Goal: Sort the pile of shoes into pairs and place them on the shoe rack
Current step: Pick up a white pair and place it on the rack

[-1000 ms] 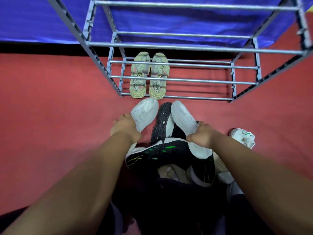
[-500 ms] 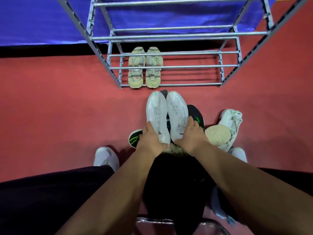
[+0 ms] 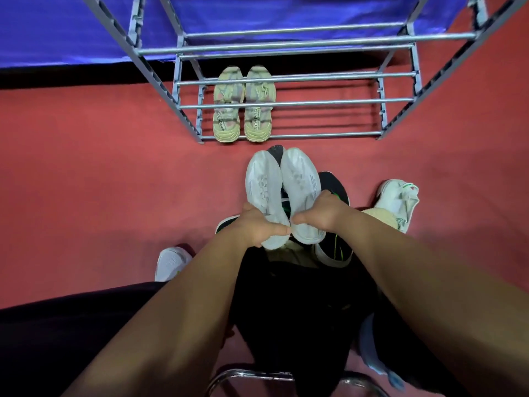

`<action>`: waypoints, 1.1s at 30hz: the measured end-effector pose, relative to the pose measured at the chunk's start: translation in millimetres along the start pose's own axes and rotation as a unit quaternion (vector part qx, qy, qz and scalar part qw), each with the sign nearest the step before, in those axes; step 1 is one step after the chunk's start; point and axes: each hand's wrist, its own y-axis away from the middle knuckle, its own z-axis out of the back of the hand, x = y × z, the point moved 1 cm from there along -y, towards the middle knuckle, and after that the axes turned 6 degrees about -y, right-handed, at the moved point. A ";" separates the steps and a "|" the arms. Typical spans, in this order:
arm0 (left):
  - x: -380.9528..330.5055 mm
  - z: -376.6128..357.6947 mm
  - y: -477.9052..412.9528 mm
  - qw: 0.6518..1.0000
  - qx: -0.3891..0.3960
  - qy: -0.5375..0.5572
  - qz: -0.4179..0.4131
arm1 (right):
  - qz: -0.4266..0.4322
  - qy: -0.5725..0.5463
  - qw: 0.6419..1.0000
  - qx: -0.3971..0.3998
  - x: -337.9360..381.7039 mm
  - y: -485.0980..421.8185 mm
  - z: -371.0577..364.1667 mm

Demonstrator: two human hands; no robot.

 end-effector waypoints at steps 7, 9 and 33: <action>-28.9 16.2 -3.7 0.998 0.001 0.030 -0.050 | -0.002 -0.222 0.975 0.006 -7.7 6.0 33.4; -39.5 19.1 -5.5 0.997 -0.012 0.003 -0.079 | 0.010 -0.260 0.965 -0.026 -13.4 3.7 42.1; -101.4 29.2 -78.9 0.993 0.015 -0.087 -0.084 | 0.046 -0.177 0.979 -0.092 -23.4 -82.5 86.0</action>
